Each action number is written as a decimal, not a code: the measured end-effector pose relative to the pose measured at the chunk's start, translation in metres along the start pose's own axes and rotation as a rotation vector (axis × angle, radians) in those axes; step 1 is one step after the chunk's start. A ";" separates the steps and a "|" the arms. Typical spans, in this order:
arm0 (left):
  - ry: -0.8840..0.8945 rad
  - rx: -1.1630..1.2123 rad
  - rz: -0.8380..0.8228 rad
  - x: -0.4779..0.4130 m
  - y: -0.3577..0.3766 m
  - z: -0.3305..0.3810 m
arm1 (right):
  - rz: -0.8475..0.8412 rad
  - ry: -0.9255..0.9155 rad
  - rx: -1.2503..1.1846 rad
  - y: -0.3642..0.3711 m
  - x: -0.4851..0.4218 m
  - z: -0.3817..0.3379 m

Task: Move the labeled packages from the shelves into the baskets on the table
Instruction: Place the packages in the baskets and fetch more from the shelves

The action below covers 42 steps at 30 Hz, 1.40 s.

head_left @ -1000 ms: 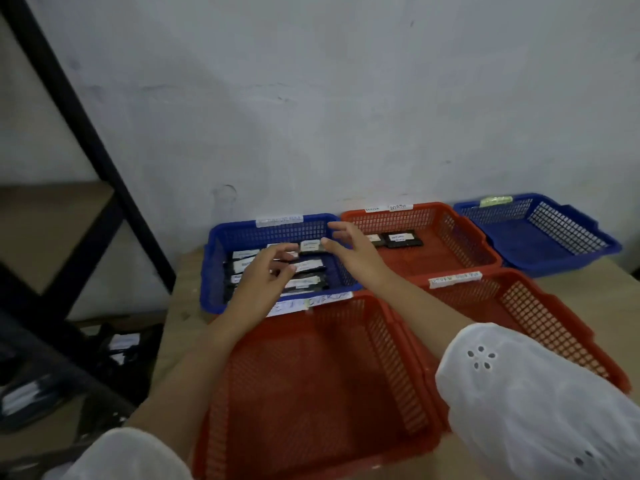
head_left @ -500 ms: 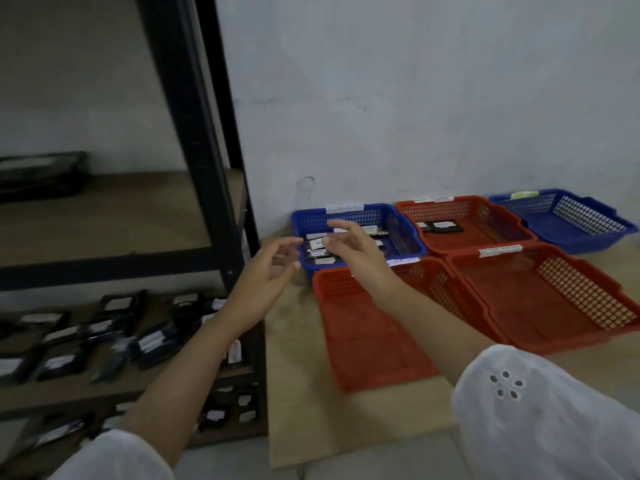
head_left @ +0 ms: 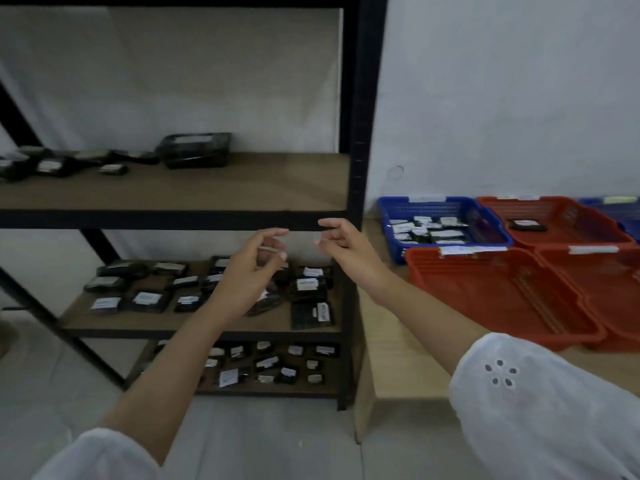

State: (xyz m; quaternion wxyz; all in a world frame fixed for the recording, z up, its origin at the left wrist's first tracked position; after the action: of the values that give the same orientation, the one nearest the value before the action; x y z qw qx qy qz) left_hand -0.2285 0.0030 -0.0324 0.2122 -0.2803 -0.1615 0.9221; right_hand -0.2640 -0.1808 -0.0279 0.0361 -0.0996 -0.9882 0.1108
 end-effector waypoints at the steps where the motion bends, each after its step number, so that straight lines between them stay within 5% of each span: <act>1: -0.003 -0.010 0.010 0.001 -0.019 -0.006 | -0.012 -0.008 0.005 0.017 -0.009 -0.008; 14: 0.016 -0.216 0.116 -0.019 -0.267 -0.105 | -0.139 -0.107 0.031 0.255 -0.128 -0.111; 33: -0.050 -0.299 0.247 -0.089 -0.414 -0.247 | -0.180 -0.033 0.214 0.411 -0.317 -0.146; 42: -0.090 -0.209 0.140 -0.137 -0.480 -0.309 | 0.182 0.023 0.915 0.443 -0.390 -0.140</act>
State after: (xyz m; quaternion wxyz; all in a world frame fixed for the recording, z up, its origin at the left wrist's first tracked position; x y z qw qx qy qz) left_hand 0.2001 0.4041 -0.0147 0.1096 -0.2699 -0.2463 0.9244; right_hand 0.2141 0.1920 -0.0115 0.0776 -0.1608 -0.8246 0.5369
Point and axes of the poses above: each hand's wrist, its own x-axis away from the middle knuckle, its own y-axis out of the palm, z = x × y, the point moved 1 cm from there along -x, towards the middle knuckle, and after that the axes turned 10 degrees about y, right-handed, at the moved point
